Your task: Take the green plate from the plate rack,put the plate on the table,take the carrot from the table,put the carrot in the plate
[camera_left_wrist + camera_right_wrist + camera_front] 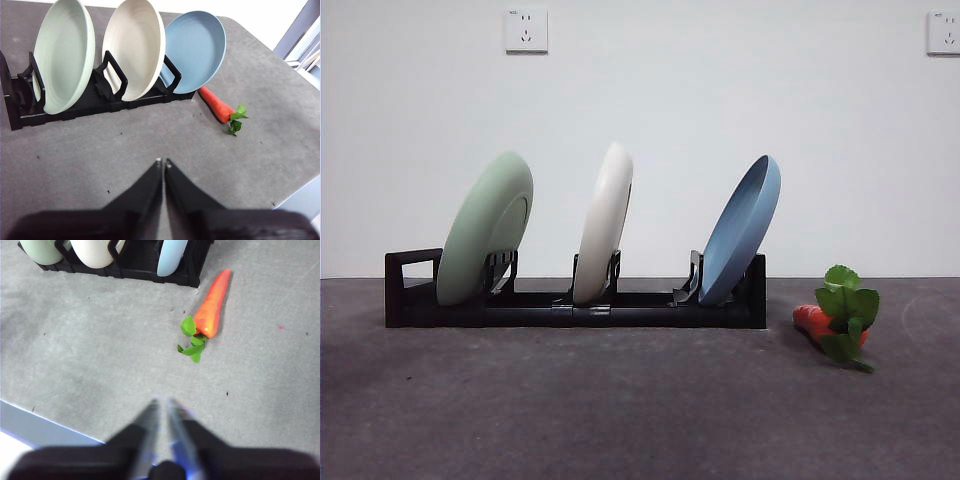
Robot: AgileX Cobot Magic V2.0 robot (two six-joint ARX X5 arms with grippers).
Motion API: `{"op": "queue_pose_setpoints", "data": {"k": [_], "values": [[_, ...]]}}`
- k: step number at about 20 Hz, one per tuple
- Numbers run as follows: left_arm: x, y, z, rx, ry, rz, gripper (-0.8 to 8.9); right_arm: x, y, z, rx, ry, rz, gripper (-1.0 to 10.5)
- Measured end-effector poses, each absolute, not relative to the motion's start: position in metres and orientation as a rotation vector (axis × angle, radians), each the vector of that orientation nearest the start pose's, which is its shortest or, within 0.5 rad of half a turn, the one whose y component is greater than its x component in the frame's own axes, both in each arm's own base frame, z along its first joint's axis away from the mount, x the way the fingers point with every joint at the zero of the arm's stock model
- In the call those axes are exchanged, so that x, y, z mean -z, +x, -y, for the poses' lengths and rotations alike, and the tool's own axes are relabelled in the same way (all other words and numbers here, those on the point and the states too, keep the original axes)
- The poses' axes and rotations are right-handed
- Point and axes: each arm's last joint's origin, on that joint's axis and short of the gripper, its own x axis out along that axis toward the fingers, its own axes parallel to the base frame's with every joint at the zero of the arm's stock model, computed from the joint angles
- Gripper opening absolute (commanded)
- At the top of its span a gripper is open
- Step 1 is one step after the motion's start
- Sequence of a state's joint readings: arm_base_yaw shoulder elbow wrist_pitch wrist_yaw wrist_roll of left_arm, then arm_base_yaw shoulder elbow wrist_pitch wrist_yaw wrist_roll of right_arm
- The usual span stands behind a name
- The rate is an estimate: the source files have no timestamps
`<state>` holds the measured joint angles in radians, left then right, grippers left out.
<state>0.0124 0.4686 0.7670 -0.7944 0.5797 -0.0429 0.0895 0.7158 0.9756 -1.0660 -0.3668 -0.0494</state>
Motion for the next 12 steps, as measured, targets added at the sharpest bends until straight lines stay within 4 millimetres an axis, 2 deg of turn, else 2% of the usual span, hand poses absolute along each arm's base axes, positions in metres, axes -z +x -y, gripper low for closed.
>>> {"op": "queue_pose_setpoints", "data": {"k": [1, 2, 3, 8, 12], "values": [[-0.308, 0.083, 0.015, 0.545, -0.188, -0.501, 5.07, -0.329, 0.106, -0.02, -0.451, 0.066, -0.794, 4.4], [-0.307, 0.085, 0.015, 0.545, -0.189, -0.507, 5.95, -0.329, 0.106, -0.02, -0.451, 0.067, -0.794, 5.6], [-0.307, 0.085, 0.015, 0.546, -0.187, -0.509, 5.94, -0.329, 0.106, -0.02, -0.451, 0.067, -0.794, 6.0], [-0.308, 0.09, 0.015, 0.547, -0.182, -0.5, 5.93, -0.329, 0.106, -0.02, -0.451, 0.067, -0.795, 6.0], [-0.312, 0.108, 0.015, 0.554, -0.17, -0.471, 5.93, -0.329, 0.106, -0.02, -0.451, 0.067, -0.797, 6.0]]}}
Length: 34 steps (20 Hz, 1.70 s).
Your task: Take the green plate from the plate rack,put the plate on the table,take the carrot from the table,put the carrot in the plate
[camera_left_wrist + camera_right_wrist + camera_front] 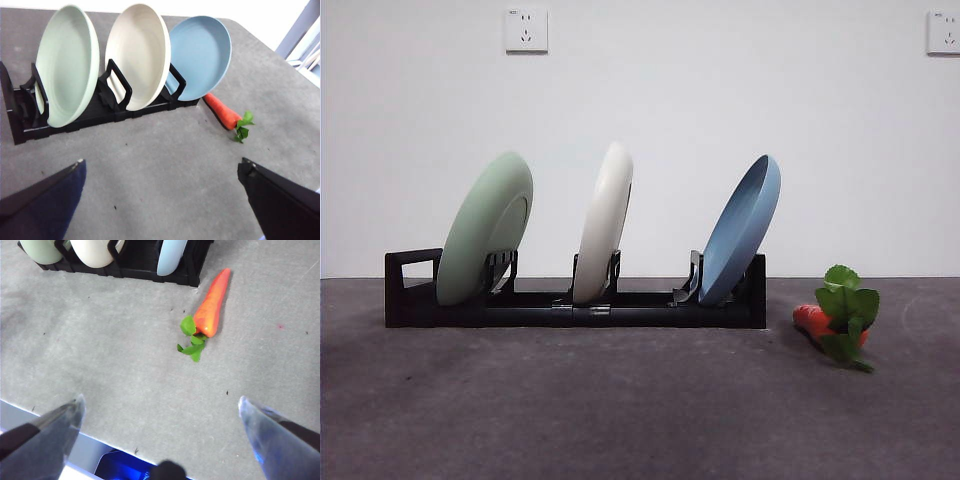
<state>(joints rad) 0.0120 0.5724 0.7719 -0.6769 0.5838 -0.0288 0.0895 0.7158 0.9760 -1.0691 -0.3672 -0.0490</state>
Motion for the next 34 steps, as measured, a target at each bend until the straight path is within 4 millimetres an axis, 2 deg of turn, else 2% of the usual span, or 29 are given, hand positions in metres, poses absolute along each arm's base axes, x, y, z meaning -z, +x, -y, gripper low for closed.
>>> {"op": "queue_pose_setpoints", "data": {"k": [5, 7, 12, 16, 19, 23, 26, 27, 29, 30, 34], "values": [[-0.334, 0.15, 0.019, 0.591, -0.146, -0.426, 5.93, -0.328, 0.108, -0.02, -0.45, 0.069, -0.807, 6.0], [-0.343, 0.177, 0.025, 0.618, -0.138, -0.423, 5.93, -0.327, 0.111, -0.02, -0.45, 0.071, -0.825, 6.0], [-0.351, 0.249, 0.042, 0.631, -0.12, -0.441, 5.93, -0.324, 0.118, -0.021, -0.448, 0.077, -0.861, 6.0], [-0.346, 0.304, 0.052, 0.606, -0.114, -0.481, 5.93, -0.321, 0.121, -0.021, -0.446, 0.08, -0.886, 6.0], [-0.331, 0.332, 0.06, 0.551, -0.088, -0.529, 5.93, -0.32, 0.123, -0.021, -0.445, 0.081, -0.895, 6.0], [-0.302, 0.353, 0.067, 0.497, -0.066, -0.608, 5.93, -0.319, 0.126, -0.022, -0.443, 0.082, -0.909, 6.0], [-0.29, 0.359, 0.073, 0.461, -0.025, -0.639, 5.92, -0.318, 0.127, -0.022, -0.442, 0.083, -0.913, 6.0], [-0.29, 0.359, 0.075, 0.455, -0.004, -0.635, 5.55, -0.318, 0.127, -0.022, -0.442, 0.083, -0.914, 6.0], [-0.291, 0.359, 0.078, 0.451, 0.015, -0.629, 3.71, -0.318, 0.127, -0.022, -0.442, 0.083, -0.915, 6.0], [-0.291, 0.358, 0.079, 0.454, 0.02, -0.628, 3.44, -0.318, 0.127, -0.022, -0.442, 0.083, -0.915, 6.0], [-0.284, 0.36, 0.079, 0.458, 0.019, -0.666, 3.35, -0.318, 0.127, -0.022, -0.442, 0.083, -0.915, 6.0]]}}
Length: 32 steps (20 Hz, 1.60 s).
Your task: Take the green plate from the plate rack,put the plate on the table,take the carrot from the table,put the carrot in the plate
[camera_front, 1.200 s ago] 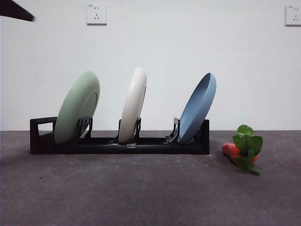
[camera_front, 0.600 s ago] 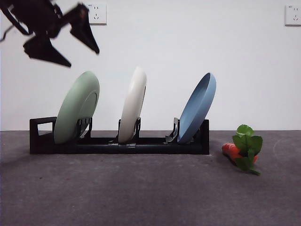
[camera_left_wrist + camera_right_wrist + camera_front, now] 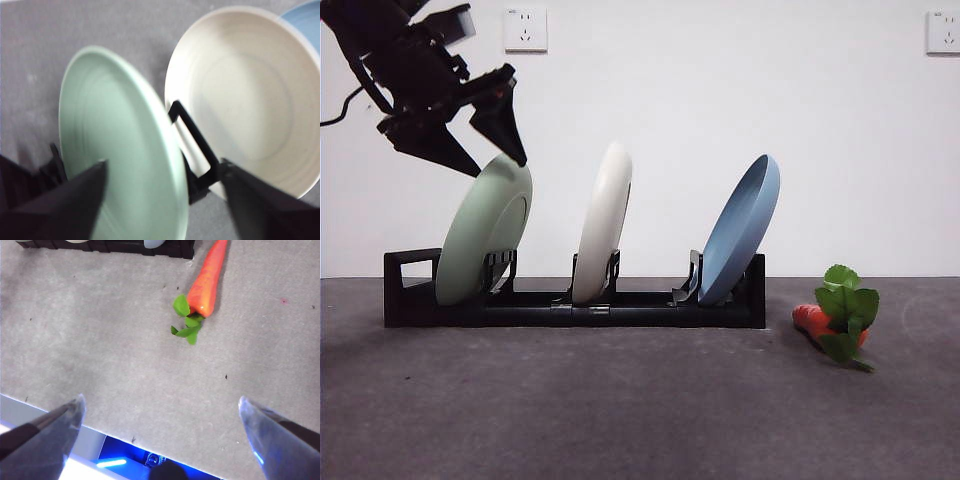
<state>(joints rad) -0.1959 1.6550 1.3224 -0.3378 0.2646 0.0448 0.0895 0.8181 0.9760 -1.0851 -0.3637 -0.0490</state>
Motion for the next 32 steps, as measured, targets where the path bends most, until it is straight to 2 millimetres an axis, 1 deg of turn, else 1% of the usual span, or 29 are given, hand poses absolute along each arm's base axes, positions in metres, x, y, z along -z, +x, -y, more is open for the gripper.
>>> {"op": "queue_pose_setpoints", "data": {"k": [1, 2, 3, 4, 5, 6, 12, 16, 18, 19, 21, 23, 27, 29, 30, 32], "values": [[-0.28, 0.361, 0.079, 0.457, 0.018, -0.684, 2.75, -0.318, 0.127, -0.022, -0.442, 0.083, -0.915, 6.0], [-0.277, 0.362, 0.079, 0.457, 0.018, -0.699, 1.65, -0.318, 0.127, -0.022, -0.442, 0.083, -0.915, 6.0], [-0.276, 0.362, 0.08, 0.458, 0.017, -0.702, 0.97, -0.318, 0.127, -0.022, -0.442, 0.083, -0.915, 6.0], [-0.276, 0.362, 0.08, 0.465, 0.015, -0.701, 0.42, -0.318, 0.127, -0.022, -0.442, 0.083, -0.915, 6.0], [-0.276, 0.362, 0.08, 0.478, 0.01, -0.701, 0.11, -0.318, 0.127, -0.022, -0.442, 0.083, -0.915, 6.0], [-0.276, 0.362, 0.081, 0.497, 0.003, -0.701, -0.06, -0.318, 0.127, -0.022, -0.442, 0.083, -0.915, 6.0], [-0.276, 0.36, 0.084, 0.561, -0.022, -0.708, -0.06, -0.318, 0.127, -0.022, -0.442, 0.083, -0.915, 6.0], [-0.277, 0.36, 0.083, 0.553, -0.059, -0.717, -0.06, -0.318, 0.127, -0.022, -0.442, 0.083, -0.916, 6.0], [-0.281, 0.36, 0.083, 0.566, -0.084, -0.718, -0.06, -0.318, 0.127, -0.022, -0.442, 0.083, -0.916, 6.0], [-0.285, 0.359, 0.083, 0.579, -0.099, -0.711, -0.06, -0.318, 0.127, -0.022, -0.442, 0.083, -0.916, 6.0], [-0.303, 0.358, 0.083, 0.603, -0.129, -0.672, -0.06, -0.318, 0.127, -0.022, -0.442, 0.083, -0.916, 6.0], [-0.326, 0.356, 0.083, 0.627, -0.14, -0.647, -0.06, -0.318, 0.127, -0.022, -0.442, 0.083, -0.916, 6.0], [-0.362, 0.344, 0.081, 0.628, -0.138, -0.726, -0.06, -0.318, 0.127, -0.022, -0.442, 0.083, -0.916, 6.0], [-0.384, 0.325, 0.082, 0.651, -0.078, -0.753, -0.06, -0.318, 0.127, -0.022, -0.443, 0.083, -0.916, 6.0], [-0.397, 0.309, 0.084, 0.672, -0.044, -0.736, -0.06, -0.318, 0.127, -0.022, -0.443, 0.083, -0.916, 6.0], [-0.426, 0.272, 0.087, 0.714, 0.025, -0.647, -0.06, -0.318, 0.127, -0.022, -0.443, 0.083, -0.916, 6.0]]}}
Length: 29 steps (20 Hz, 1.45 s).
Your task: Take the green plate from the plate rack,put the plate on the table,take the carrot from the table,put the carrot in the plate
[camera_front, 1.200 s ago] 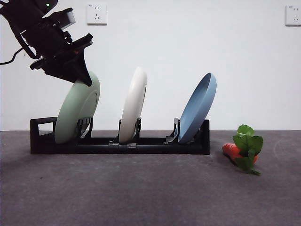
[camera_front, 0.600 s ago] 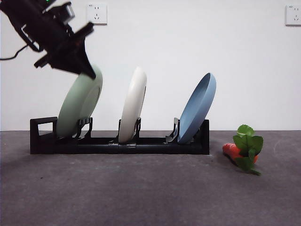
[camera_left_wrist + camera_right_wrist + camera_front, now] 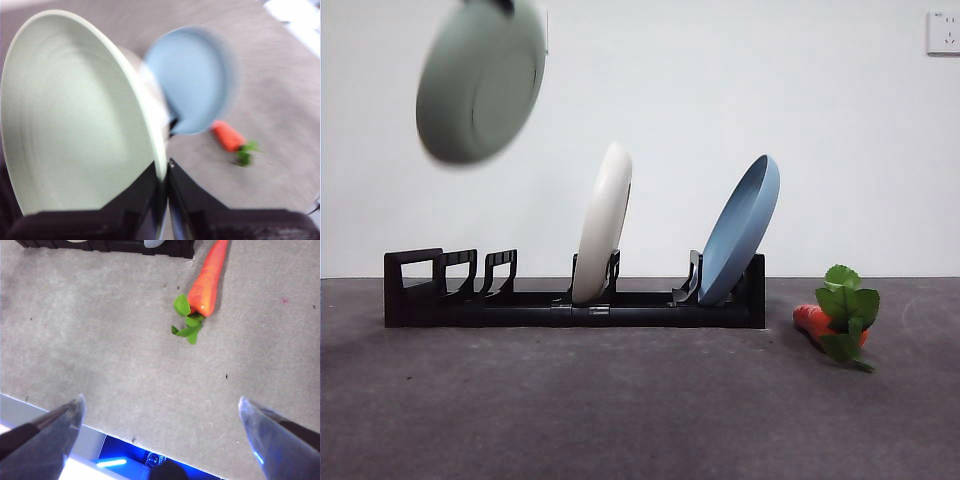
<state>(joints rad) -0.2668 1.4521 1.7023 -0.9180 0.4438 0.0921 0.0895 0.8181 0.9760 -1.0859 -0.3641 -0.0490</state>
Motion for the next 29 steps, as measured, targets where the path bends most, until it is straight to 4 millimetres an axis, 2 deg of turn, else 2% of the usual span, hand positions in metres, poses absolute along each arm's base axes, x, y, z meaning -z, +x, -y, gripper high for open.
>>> {"op": "queue_pose_setpoints", "data": {"k": [2, 4, 7, 10, 14, 22, 29], "values": [[-0.452, 0.228, 0.089, 0.69, 0.129, -0.56, -0.06, -0.318, 0.127, -0.022, -0.443, 0.083, -0.915, 6.0], [-0.465, 0.186, 0.091, 0.655, 0.253, -0.527, -0.06, -0.318, 0.127, -0.022, -0.443, 0.083, -0.916, 6.0], [-0.466, 0.155, 0.105, 0.679, 0.392, -0.535, -0.06, -0.318, 0.127, -0.022, -0.443, 0.083, -0.915, 6.0], [-0.451, 0.141, 0.128, 0.695, 0.534, -0.583, -0.05, -0.318, 0.127, -0.022, -0.443, 0.083, -0.915, 6.0], [-0.398, 0.127, 0.17, 0.708, 0.728, -0.631, -0.06, -0.318, 0.127, -0.022, -0.443, 0.084, -0.915, 5.9], [-0.259, 0.119, 0.228, 0.759, 0.96, -0.681, -0.06, -0.318, 0.127, -0.022, -0.445, 0.084, -0.915, 6.0], [-0.195, 0.135, 0.263, 0.753, 1.085, -0.73, -0.06, -0.318, 0.127, -0.022, -0.445, 0.084, -0.915, 5.9]]}}
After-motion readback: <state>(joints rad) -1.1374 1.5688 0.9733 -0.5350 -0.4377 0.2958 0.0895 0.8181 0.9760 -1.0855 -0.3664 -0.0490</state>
